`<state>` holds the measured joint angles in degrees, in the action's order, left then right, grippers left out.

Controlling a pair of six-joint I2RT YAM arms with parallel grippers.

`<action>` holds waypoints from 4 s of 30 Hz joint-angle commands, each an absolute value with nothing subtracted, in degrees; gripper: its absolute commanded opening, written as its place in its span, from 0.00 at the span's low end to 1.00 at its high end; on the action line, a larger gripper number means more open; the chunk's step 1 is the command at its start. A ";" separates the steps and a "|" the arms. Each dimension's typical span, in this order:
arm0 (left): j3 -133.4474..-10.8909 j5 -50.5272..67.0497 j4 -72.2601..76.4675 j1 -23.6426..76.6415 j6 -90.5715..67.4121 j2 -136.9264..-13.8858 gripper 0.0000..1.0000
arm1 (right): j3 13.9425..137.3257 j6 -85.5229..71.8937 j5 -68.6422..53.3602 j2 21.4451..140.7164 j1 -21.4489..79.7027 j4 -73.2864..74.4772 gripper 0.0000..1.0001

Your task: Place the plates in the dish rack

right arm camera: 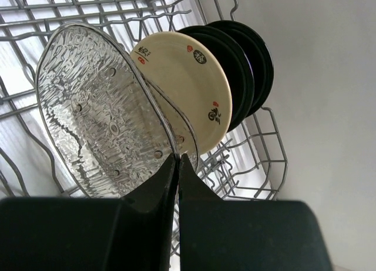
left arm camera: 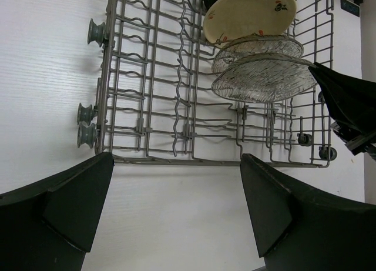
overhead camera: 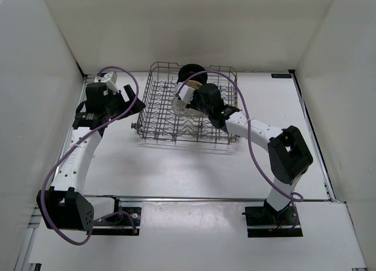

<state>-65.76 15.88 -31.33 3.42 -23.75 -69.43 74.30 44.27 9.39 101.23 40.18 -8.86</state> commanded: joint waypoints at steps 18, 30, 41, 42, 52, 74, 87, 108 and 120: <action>-67.76 18.19 -31.29 0.70 -21.71 -70.66 1.00 | 76.47 42.71 8.17 103.10 40.17 -12.13 0.00; -65.57 18.19 -31.29 0.18 -21.71 -68.99 1.00 | 73.48 43.24 9.75 102.57 40.17 -13.53 0.00; -65.04 18.19 -31.29 0.18 -21.71 -68.99 1.00 | 72.33 43.24 9.76 103.10 40.17 -13.54 0.00; -65.04 18.19 -31.29 0.18 -21.71 -68.99 1.00 | 72.33 42.72 9.76 103.10 40.17 -13.54 0.00; -64.51 17.67 -31.29 0.18 -21.71 -68.99 1.00 | 70.75 39.64 10.89 103.62 40.17 -14.06 0.00; -63.98 17.14 -31.29 0.18 -21.71 -68.99 1.00 | 67.59 33.40 18.62 105.91 41.84 -18.81 0.00; -63.98 17.14 -31.29 0.18 -22.24 -68.99 1.00 | 66.54 32.26 22.58 105.21 41.84 -20.74 0.68; -61.27 7.66 -31.29 3.78 -31.02 -60.39 1.00 | 69.95 -1.65 28.30 78.32 42.54 2.88 1.00; -57.48 -5.71 -31.82 11.42 -23.65 -57.57 1.00 | 97.97 -24.86 20.14 81.47 40.61 54.11 1.00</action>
<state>-57.43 0.40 -31.92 10.13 -26.30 -60.20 92.05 -17.54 25.78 79.92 40.86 38.17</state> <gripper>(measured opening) 0.998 0.997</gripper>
